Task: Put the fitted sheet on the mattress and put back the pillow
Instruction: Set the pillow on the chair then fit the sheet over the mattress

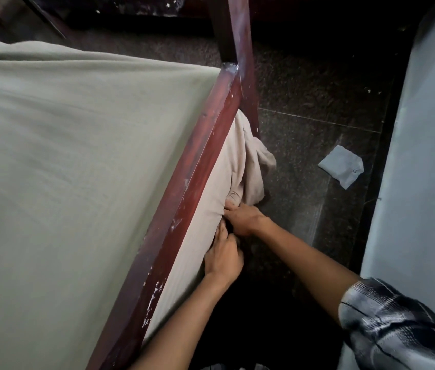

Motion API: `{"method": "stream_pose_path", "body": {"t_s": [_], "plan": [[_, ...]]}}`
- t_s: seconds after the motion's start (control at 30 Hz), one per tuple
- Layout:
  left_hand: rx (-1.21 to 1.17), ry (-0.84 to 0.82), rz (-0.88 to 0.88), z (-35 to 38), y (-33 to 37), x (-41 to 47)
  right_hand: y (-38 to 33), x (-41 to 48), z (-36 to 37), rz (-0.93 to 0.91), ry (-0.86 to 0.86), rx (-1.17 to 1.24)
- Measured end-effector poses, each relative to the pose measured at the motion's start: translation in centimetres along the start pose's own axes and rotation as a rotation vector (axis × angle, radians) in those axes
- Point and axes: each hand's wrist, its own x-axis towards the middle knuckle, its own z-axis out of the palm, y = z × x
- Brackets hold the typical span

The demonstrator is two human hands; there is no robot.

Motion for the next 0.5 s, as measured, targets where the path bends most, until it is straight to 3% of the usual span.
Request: {"method": "stream_pose_path", "body": {"t_s": [0.1,0.23,0.5], "plan": [[0.009,0.003,-0.038,-0.9,1.2,1.4,1.8,-1.7,-0.5,-0.078,0.049,0.124],[-0.024,-0.082,-0.086,-1.0,2.8,2.0,3.7,-3.8,-0.4,0.02,0.274,0.369],[0.071,-0.103,-0.079,-3.4,3.6,4.0,3.0,-2.5,-0.6,0.053,0.23,0.134]]}}
